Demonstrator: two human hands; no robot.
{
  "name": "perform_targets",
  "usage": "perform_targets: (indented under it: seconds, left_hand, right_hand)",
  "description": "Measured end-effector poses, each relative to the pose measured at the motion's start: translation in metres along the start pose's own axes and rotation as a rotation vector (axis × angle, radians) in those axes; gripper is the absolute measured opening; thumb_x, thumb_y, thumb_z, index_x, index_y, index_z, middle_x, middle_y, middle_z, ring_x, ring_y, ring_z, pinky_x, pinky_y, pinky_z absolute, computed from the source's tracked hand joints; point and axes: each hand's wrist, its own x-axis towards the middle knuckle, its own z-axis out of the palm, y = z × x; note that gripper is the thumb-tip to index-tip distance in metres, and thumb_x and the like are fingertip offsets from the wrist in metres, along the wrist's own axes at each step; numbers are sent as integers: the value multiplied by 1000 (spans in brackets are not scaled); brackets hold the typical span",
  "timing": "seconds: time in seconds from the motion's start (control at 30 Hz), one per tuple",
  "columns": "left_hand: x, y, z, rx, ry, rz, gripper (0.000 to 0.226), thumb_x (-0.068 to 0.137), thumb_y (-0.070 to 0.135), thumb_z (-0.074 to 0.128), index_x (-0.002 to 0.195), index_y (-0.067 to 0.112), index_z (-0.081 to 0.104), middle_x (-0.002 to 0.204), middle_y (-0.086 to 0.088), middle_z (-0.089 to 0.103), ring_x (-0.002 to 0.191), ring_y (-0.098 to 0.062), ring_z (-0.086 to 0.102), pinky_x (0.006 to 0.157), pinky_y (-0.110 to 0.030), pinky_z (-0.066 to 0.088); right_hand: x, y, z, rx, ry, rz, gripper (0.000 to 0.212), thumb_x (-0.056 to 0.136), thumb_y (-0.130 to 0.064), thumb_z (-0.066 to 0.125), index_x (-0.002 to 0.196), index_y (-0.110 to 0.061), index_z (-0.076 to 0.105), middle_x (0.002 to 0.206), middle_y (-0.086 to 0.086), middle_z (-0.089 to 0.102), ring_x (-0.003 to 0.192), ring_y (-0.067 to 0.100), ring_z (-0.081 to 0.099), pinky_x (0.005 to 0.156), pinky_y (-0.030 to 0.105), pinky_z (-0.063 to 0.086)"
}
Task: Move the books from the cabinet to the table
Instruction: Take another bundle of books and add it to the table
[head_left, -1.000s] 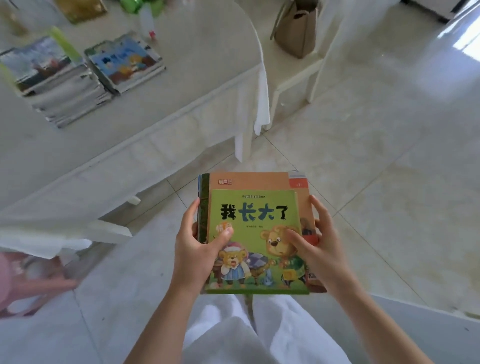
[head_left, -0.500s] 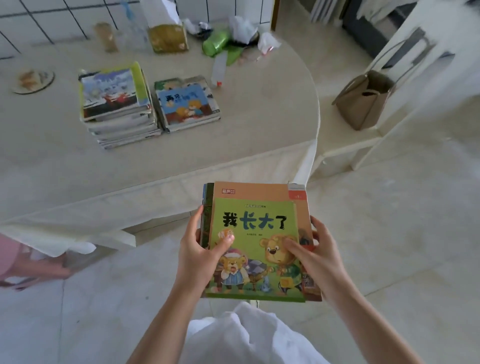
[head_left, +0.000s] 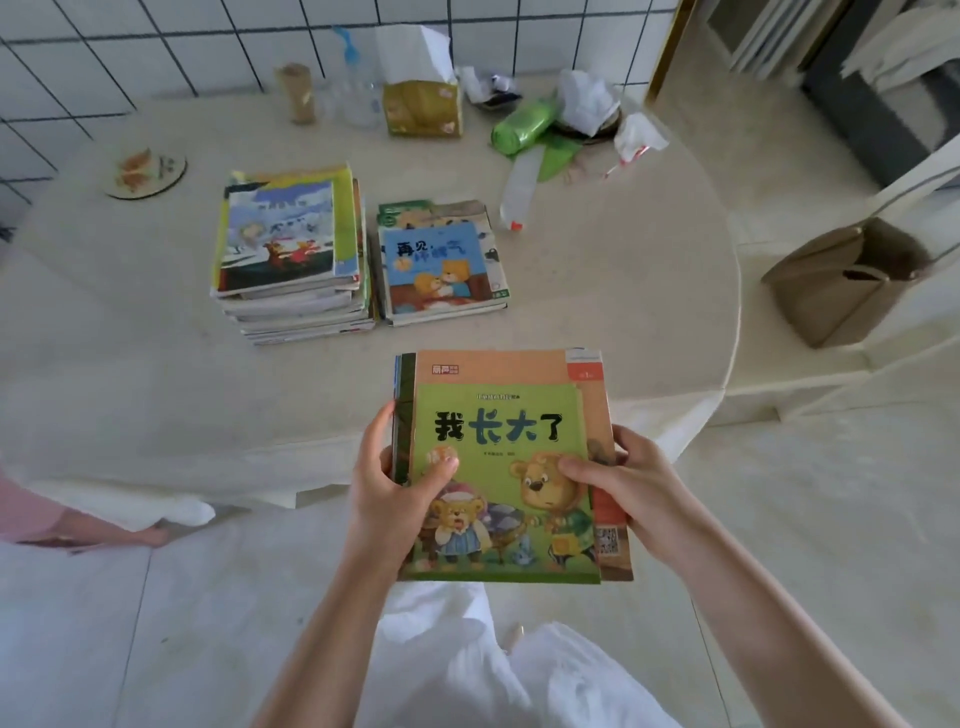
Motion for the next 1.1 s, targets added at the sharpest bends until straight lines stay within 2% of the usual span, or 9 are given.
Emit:
perform_targets:
  seconds: [0.1, 0.2, 0.33, 0.43, 0.53, 0.67, 0.83, 1.0, 1.1]
  left_hand:
    - [43, 16, -6, -46, -18, 1, 81, 77, 19, 80, 136, 49, 34, 109, 4, 72, 93, -21, 72, 81, -47, 58]
    - [79, 36, -14, -72, -56, -20, 88, 78, 13, 78, 141, 46, 27, 108, 4, 72, 93, -16, 72, 80, -43, 59]
    - [132, 56, -27, -116, -95, -103, 101, 77, 10, 79, 143, 53, 15, 114, 6, 69, 95, -13, 71, 94, -48, 52]
    - [160, 64, -31, -90, -156, -205, 106, 79, 11, 77, 149, 45, 5, 113, 20, 59, 96, -4, 62, 104, -42, 39]
    - [182, 62, -37, -94, -209, -267, 90, 76, 11, 79, 146, 32, 26, 95, 11, 74, 87, -10, 72, 97, -43, 47]
    - [198, 60, -38, -22, -262, -313, 52, 72, 21, 82, 118, 24, 57, 104, 3, 75, 98, -20, 71, 99, -51, 48]
    - [213, 53, -28, -20, -185, -245, 50, 72, 11, 81, 116, 21, 58, 104, 4, 75, 95, -15, 71, 90, -40, 54]
    - [226, 59, -15, 116, -167, -51, 44, 67, -2, 81, 98, 23, 62, 82, 22, 74, 80, 3, 70, 67, -15, 55]
    - [233, 62, -13, 202, -152, 41, 40, 60, 12, 85, 93, 21, 66, 75, 32, 69, 77, 8, 68, 70, -13, 54]
  right_hand:
    - [34, -30, 11, 19, -21, 22, 57, 71, -3, 80, 120, -16, 54, 102, 11, 72, 81, 27, 74, 67, 46, 60]
    - [62, -59, 24, 32, -24, 29, 63, 70, 0, 79, 124, -18, 51, 107, 12, 69, 86, 27, 71, 64, 38, 56]
    - [99, -82, 42, 38, -14, 19, 67, 67, 1, 81, 122, -20, 51, 113, 13, 65, 90, 30, 70, 77, 50, 57]
    - [119, -94, 46, 37, -32, 10, 59, 67, 2, 80, 112, -26, 54, 115, 12, 64, 90, 29, 70, 75, 48, 58]
    - [136, -102, 48, 16, -66, -4, 59, 66, 2, 81, 109, -30, 56, 118, 11, 62, 92, 29, 71, 71, 43, 58]
    - [156, -107, 44, -61, -98, -47, 68, 63, 3, 83, 121, -21, 57, 118, 10, 64, 93, 29, 71, 79, 47, 58]
    - [183, -117, 40, -210, -148, -124, 61, 65, 7, 81, 113, -20, 56, 107, -2, 68, 85, 16, 72, 64, 25, 58]
    - [208, -101, 37, -346, -32, -245, 54, 51, -4, 86, 95, -19, 58, 88, -10, 72, 86, 21, 69, 75, 38, 57]
    - [212, -96, 38, -353, 77, -283, 57, 59, 5, 84, 66, -30, 40, 52, -24, 56, 55, -2, 50, 54, 12, 39]
